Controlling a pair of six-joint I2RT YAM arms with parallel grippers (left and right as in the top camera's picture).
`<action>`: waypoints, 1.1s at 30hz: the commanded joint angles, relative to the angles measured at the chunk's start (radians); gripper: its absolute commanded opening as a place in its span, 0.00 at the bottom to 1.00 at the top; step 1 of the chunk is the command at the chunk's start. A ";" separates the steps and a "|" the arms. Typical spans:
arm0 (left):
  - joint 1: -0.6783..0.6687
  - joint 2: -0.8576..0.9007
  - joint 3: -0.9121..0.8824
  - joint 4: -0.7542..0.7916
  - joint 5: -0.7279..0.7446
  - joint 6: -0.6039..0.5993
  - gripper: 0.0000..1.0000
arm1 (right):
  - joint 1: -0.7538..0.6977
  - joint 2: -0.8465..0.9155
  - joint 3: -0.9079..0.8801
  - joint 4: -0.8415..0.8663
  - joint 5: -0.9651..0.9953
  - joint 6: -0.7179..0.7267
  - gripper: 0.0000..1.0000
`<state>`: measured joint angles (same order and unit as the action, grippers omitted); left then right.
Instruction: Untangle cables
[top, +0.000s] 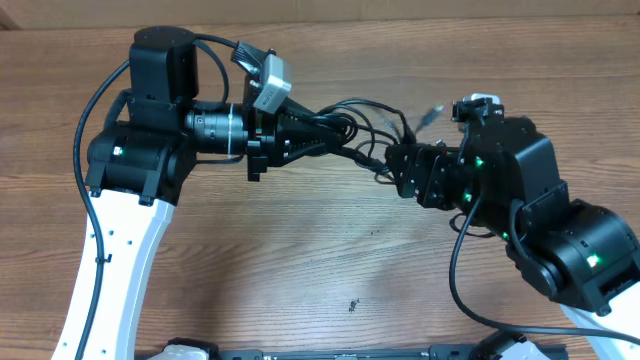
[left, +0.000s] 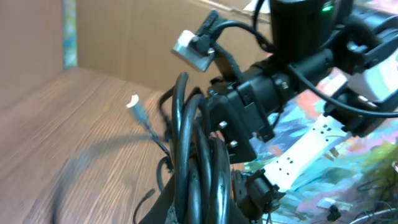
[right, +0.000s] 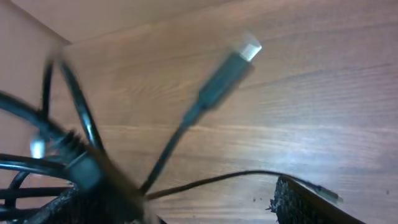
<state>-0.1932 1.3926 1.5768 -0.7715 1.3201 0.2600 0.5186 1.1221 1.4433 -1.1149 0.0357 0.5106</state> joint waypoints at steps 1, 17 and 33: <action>0.071 -0.054 0.042 0.001 0.037 -0.014 0.04 | -0.082 0.018 -0.050 -0.117 0.291 0.043 0.80; 0.071 -0.054 0.042 -0.022 -0.244 -0.071 0.04 | -0.082 -0.011 -0.050 -0.005 -0.025 -0.203 0.82; 0.070 -0.054 0.042 -0.046 -0.441 -0.197 0.04 | -0.082 -0.102 -0.050 0.089 -0.336 -0.384 0.88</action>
<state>-0.1200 1.3632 1.5894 -0.8227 0.8513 0.0795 0.4393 1.0309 1.3983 -1.0325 -0.2848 0.1425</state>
